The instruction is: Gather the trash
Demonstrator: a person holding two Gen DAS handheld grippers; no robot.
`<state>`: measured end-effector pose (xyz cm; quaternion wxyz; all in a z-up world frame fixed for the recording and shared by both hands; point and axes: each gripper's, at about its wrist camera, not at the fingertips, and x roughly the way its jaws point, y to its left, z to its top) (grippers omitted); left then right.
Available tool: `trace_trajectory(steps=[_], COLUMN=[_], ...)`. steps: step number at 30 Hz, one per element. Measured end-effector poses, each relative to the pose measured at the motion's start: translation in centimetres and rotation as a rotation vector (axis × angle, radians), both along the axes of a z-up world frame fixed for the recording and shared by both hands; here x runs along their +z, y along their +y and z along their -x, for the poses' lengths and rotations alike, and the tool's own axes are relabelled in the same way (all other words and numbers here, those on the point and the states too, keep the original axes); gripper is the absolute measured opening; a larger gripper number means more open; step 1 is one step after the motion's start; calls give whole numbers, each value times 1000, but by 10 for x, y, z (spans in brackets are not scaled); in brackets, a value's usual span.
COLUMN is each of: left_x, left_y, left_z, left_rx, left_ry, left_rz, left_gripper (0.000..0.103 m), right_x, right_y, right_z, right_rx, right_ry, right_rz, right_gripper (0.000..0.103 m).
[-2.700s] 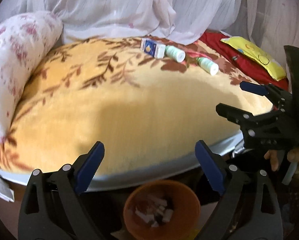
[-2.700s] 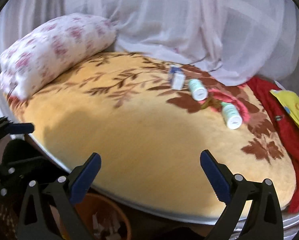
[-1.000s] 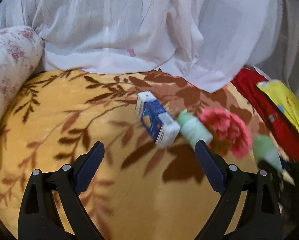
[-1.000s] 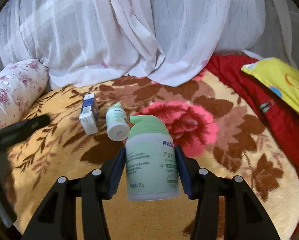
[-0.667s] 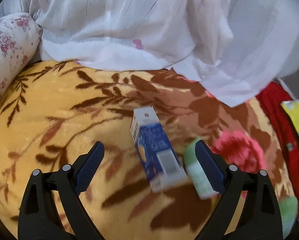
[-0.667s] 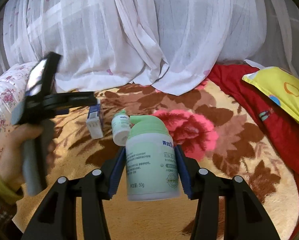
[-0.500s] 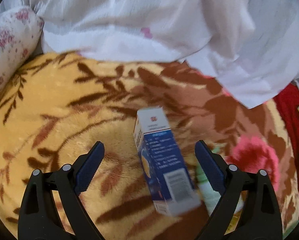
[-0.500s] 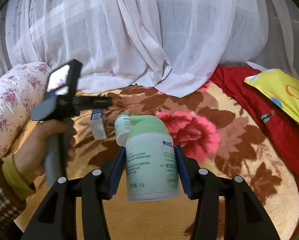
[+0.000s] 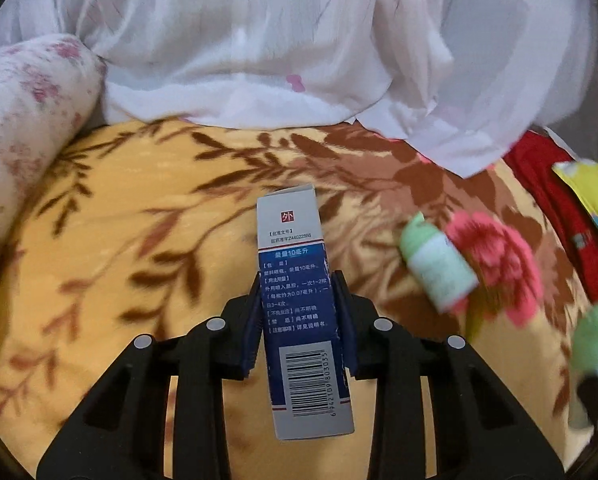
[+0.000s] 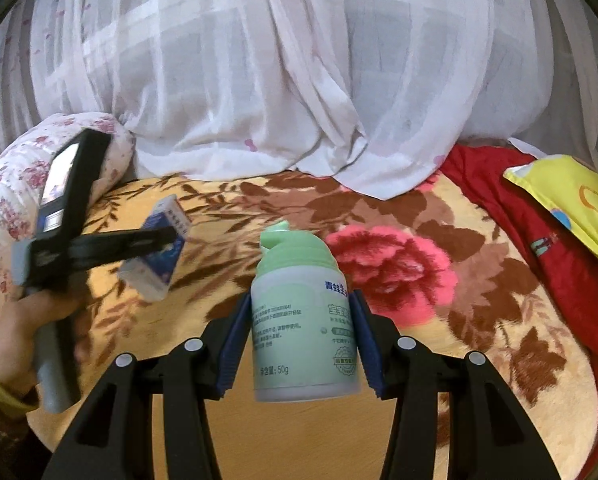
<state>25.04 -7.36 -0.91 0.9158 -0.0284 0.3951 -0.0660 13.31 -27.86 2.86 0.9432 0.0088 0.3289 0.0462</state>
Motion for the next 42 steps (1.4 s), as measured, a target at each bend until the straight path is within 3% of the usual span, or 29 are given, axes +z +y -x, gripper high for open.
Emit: trace_trajectory(steps=[9,19,29,36,37,38,39,40,41,42], left_x=[17,-11,-72,-95,-96,-96,-97,-96,-95,-93], left_y=[40,71,85,86,87,88,89,90,92,93], left_z=[127,261,327,345,346,346,346,346,346,346], left_rx=[-59,-174,-271,-303,-303,-300,-292,-278,-267,-258], left_ry=[-15,79,289,375,385,391,396,398,393,385], left_rz=[1,24,16,22,31,30,20,8,1,-4], left_gripper=[31,31,31,32,34,42,54,60,68,69], right_x=[-3,-21,-81,-112,-114,-117,-118,-118,-116,-114], right_y=[50,105,131,146,147,148,148,148,146,144], right_z=[60,152,209,230,231,232,233,233,234,232], right_rx=[125,310,438,485,489,493,495,487,472,465], right_ry=[57,187,448,559,571,585,591,590,581,572], right_rz=[-65,-38,-25,-20,-18,-14,-13,-11,-7,-5], right_gripper=[49,49,49,50,50,53,65,71,76,77])
